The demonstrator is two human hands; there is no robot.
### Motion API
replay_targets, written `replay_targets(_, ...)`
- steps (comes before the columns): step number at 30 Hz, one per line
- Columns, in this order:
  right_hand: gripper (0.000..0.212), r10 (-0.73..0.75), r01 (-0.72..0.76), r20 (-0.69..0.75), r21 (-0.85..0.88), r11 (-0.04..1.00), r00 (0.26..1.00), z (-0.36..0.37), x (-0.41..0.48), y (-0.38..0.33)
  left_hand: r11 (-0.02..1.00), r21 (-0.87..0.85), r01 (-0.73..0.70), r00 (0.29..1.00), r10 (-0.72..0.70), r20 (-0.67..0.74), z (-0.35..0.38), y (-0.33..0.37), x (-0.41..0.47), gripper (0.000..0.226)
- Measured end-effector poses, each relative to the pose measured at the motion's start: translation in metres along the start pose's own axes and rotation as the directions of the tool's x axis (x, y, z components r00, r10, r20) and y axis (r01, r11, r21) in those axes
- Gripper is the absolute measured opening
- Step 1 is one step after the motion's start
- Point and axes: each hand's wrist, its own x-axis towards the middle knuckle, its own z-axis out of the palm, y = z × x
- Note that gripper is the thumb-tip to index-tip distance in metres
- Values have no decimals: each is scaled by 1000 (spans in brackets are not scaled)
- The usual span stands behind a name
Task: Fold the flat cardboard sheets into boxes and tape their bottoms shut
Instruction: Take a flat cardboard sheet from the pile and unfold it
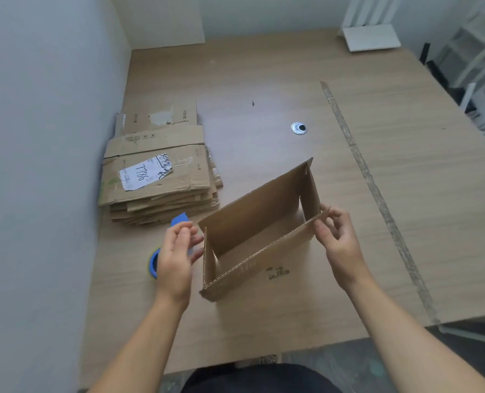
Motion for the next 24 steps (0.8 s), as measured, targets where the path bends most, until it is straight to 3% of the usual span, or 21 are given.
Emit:
replay_targets(3, 46, -17, 24, 131, -59, 998, 991, -11, -11, 0, 996, -53, -71, 996, 74, 55, -19, 9, -23, 29)
replay_targets(6, 64, -53, 98, 257, -167, 981, 965, -21, -15, -1, 988, 68, -141, 986, 135, 93, -34, 9, -46, 43)
replay_targets(9, 60, -108, 212, 342, -283, 936, 933, -30, -19, 4, 963, 236, -129, 985, 98, 139, -41, 1, -62, 53)
replay_targets(14, 42, -173, 308, 365, -355, 882, 915, -38, -22, 12, 939, 307, -153, 988, 137, 74, -34, 1, -73, 45)
replay_targets(18, 34, -137, 251, 315, -358, 899, 939, -32, -17, 11, 846, 479, -234, 972, 202, 118, -30, 2, -74, 42)
replay_targets(24, 39, -111, 226, 318, -355, 907, 942, -38, -14, 13, 542, 754, -370, 929, 202, 311, -43, 3, -64, 54)
